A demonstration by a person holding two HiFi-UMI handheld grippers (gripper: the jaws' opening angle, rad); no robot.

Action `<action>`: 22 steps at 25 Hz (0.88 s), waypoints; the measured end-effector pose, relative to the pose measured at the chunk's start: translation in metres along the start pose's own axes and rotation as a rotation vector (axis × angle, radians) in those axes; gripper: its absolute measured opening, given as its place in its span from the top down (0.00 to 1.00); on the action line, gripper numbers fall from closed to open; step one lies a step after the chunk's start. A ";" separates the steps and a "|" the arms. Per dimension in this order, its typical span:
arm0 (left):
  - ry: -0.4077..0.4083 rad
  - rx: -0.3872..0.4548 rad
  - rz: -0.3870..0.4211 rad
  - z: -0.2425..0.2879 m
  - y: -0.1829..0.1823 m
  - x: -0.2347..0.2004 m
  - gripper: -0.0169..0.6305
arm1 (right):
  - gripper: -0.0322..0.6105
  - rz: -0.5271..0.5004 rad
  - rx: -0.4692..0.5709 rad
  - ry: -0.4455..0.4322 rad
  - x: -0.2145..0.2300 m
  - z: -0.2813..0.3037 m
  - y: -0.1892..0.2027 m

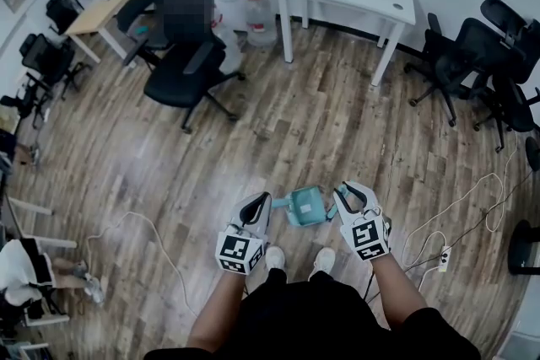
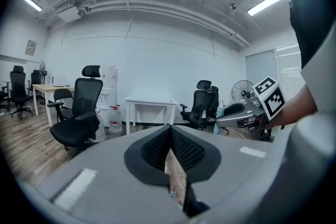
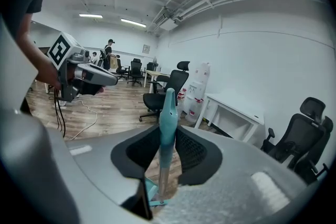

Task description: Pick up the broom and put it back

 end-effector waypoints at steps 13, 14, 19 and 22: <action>-0.008 -0.103 -0.036 0.002 0.039 -0.005 0.95 | 0.80 -0.058 -0.140 -0.062 -0.012 0.025 0.065; -0.013 -0.111 -0.038 0.001 0.042 -0.007 0.95 | 0.80 -0.058 -0.151 -0.064 -0.012 0.027 0.071; -0.075 -0.142 -0.074 -0.009 0.057 -0.026 0.95 | 0.80 -0.072 -0.204 -0.091 -0.013 0.035 0.094; -0.103 -0.162 -0.082 -0.015 0.068 -0.035 0.95 | 0.80 -0.090 -0.227 -0.111 -0.017 0.039 0.104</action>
Point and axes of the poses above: the fingertips, and each gripper's own axes: z forward along the fingers, x to its right, y out of its underside, the point moved 6 cm from there along -z, backward along the fingers, and after that the axes turned 2 degrees about -x, right-handed, at the moved point
